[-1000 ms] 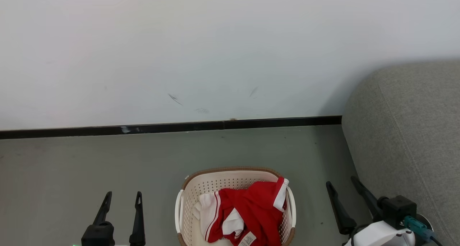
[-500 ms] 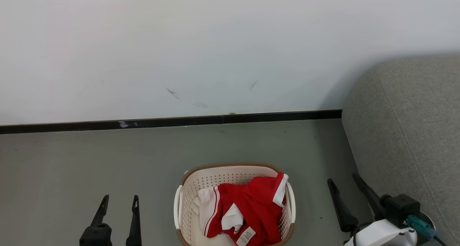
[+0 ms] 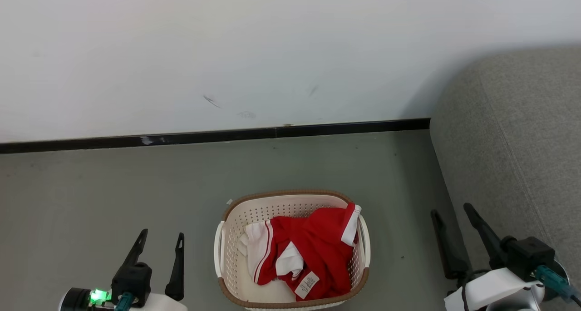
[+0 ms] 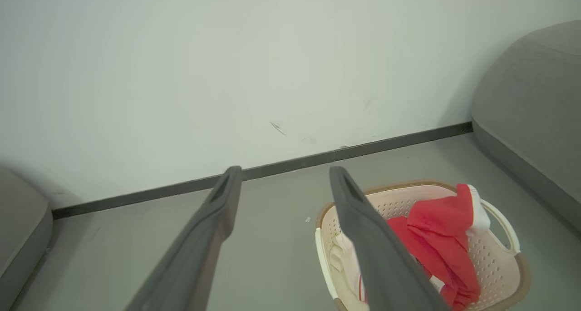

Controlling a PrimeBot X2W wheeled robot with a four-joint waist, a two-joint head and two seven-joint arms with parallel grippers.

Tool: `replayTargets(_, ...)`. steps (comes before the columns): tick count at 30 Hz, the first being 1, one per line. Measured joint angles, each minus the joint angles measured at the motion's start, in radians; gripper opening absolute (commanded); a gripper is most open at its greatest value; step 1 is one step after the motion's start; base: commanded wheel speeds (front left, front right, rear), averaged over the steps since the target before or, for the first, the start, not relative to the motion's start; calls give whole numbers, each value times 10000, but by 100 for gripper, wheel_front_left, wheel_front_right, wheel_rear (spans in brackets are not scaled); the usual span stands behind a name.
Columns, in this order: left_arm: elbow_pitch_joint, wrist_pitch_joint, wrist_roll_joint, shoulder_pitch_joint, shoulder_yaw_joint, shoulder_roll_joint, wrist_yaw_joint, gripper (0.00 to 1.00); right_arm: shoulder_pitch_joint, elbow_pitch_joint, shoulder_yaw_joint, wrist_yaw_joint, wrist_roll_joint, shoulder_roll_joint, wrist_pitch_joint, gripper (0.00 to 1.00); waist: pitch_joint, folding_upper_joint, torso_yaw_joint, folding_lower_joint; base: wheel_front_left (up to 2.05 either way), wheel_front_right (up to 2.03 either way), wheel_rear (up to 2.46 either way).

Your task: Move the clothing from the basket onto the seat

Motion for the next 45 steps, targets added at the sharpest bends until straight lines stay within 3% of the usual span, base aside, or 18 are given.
replayTargets(19,512,307,428,-1503,-917,-309,-558,100,-117,-1032,-635,0,13,12,-42,100,1523,0,-408,-1,0,0,0)
replayTargets(37,832,360,1005,-3003,-1294,-247,-736,100,-1399,-1530,-564,0,376,10,-44,100,3487,0,-1065,-1,0,0,0)
replayTargets(45,1047,391,1319,-3660,-1687,-127,-1062,100,-1896,-1540,-516,0,568,10,-44,100,4245,0,-1426,-1,0,0,0)
